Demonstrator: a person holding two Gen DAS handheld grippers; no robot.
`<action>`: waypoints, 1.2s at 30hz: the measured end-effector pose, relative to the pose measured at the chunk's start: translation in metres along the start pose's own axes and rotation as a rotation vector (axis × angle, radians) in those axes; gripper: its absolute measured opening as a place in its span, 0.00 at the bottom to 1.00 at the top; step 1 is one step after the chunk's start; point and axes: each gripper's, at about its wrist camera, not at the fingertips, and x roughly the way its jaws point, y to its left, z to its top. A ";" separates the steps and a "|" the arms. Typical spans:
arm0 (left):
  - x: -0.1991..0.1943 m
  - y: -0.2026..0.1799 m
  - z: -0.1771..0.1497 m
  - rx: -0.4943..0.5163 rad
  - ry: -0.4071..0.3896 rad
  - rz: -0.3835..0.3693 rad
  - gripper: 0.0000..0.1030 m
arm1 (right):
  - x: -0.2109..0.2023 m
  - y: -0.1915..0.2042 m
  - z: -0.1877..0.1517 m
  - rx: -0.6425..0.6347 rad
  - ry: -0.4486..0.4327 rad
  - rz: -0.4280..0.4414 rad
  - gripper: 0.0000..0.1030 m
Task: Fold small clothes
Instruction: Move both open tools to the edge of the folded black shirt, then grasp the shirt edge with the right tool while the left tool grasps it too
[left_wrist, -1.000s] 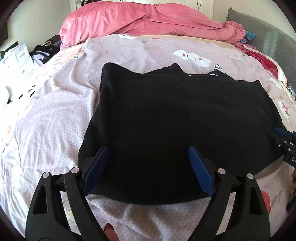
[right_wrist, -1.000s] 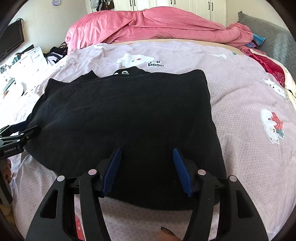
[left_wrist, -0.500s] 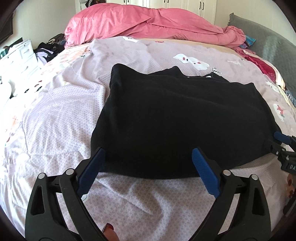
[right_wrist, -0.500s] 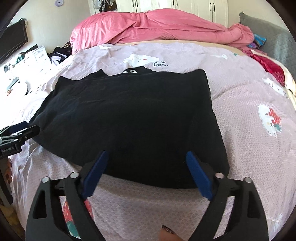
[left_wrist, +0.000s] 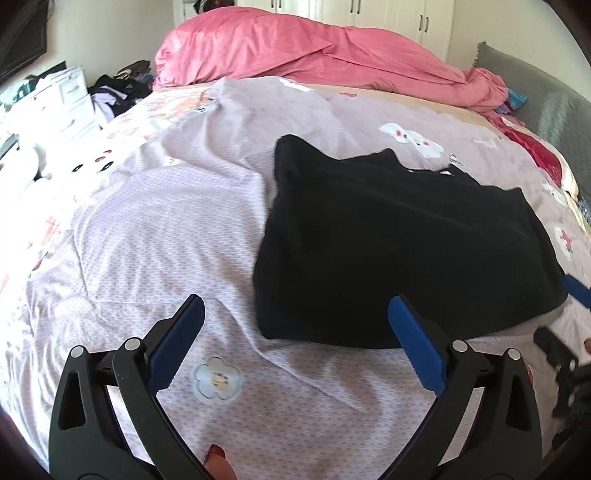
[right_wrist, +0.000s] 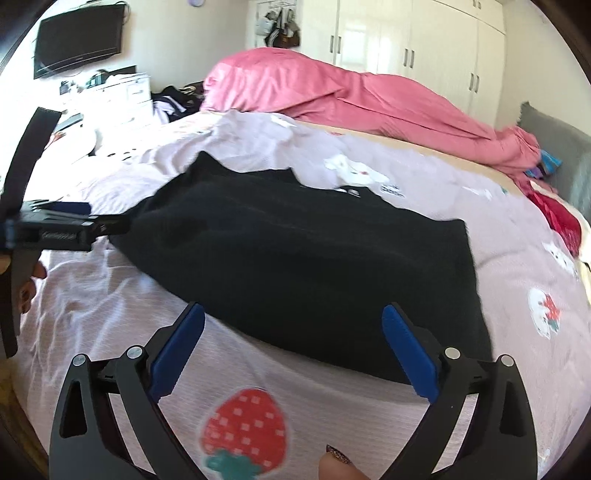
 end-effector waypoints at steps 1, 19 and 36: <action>0.000 0.003 0.001 -0.006 0.001 0.000 0.91 | 0.003 0.006 0.002 -0.008 0.005 0.007 0.94; 0.033 0.061 0.042 -0.134 0.016 0.050 0.91 | 0.067 0.094 0.017 -0.169 0.105 0.040 0.94; 0.052 0.067 0.070 -0.166 0.037 0.006 0.91 | 0.113 0.119 0.050 -0.199 0.053 -0.073 0.52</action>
